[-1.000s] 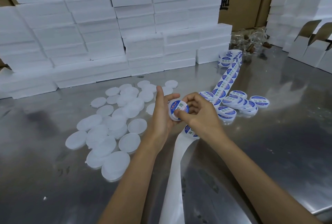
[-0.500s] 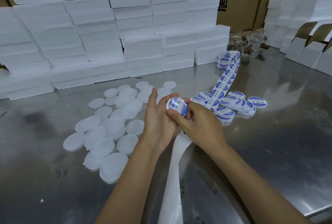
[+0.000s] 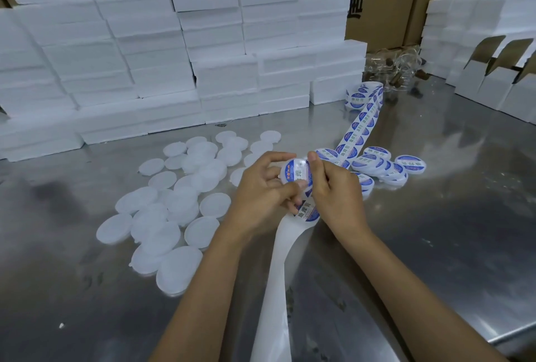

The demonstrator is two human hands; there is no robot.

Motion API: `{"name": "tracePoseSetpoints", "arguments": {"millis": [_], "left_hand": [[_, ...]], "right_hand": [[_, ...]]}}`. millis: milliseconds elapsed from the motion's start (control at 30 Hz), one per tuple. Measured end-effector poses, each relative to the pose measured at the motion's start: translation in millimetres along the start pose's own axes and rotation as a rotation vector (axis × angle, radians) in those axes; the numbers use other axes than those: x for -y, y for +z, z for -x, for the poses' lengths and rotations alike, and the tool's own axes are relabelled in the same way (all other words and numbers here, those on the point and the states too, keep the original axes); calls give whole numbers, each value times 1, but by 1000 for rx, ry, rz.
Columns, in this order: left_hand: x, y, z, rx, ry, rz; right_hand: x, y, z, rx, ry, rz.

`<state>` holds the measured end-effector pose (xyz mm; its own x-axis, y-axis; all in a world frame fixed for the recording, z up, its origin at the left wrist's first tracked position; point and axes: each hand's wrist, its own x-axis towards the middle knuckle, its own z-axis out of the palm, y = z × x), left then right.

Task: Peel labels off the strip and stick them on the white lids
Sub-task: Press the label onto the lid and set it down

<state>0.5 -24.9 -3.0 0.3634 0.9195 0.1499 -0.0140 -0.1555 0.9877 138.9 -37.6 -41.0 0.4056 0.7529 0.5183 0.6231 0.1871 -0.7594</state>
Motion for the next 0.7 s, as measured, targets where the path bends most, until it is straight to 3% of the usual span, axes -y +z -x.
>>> {"name": "tracePoseSetpoints", "arguments": {"millis": [67, 300, 400, 567, 700], "left_hand": [[-2, -1, 0, -86, -12, 51], [6, -4, -3, -296, 32, 29], [7, -2, -5, -259, -30, 40], [6, 0, -2, -17, -107, 39], [5, -2, -2, -55, -82, 71]], "right_hand": [[1, -2, 3, 60, 3, -56], [6, 2, 12, 161, -111, 116], [0, 2, 7, 122, -98, 109], [-7, -3, 0, 46, -73, 101], [-6, -3, 3, 74, -47, 28]]}}
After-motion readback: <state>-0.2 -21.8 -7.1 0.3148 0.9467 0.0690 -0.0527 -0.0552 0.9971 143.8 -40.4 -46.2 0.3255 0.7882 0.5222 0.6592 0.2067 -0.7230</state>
